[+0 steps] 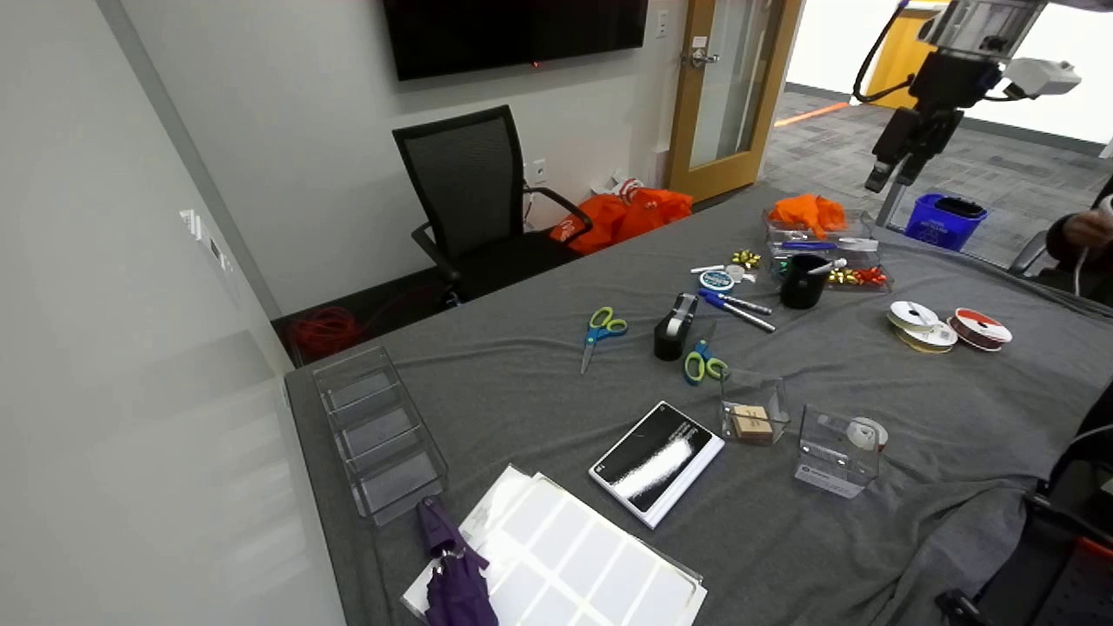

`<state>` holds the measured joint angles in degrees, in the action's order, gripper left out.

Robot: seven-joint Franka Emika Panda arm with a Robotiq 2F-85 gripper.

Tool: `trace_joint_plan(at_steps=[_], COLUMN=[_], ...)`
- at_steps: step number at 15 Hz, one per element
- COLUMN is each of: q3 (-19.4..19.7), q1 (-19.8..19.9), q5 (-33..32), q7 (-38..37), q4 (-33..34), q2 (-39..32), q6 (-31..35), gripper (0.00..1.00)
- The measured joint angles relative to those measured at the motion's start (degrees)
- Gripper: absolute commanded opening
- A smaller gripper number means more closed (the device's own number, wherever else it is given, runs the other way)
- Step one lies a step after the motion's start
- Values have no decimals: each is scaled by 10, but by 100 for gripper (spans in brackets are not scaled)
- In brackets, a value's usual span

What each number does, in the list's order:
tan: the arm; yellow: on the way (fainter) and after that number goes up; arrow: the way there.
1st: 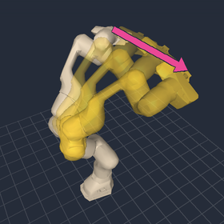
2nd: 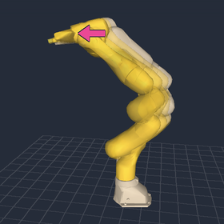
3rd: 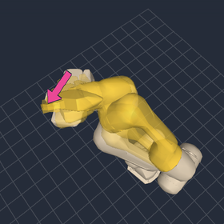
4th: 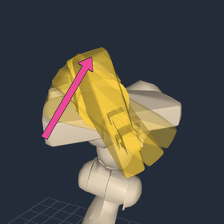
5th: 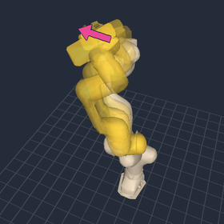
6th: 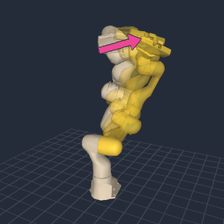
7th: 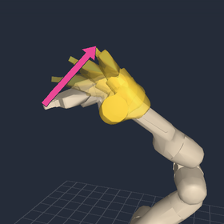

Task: Put the marker into the clear box

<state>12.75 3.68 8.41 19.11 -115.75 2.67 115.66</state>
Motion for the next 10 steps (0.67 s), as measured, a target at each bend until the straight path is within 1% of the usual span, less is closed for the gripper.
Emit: trace_joint_plan(at_steps=[7, 10], q3=[-3, -5], q1=[0, 0], q5=[0, 7], q7=[-2, 21], q4=[0, -11], q2=[10, 2], q6=[0, 30], gripper=[100, 100])
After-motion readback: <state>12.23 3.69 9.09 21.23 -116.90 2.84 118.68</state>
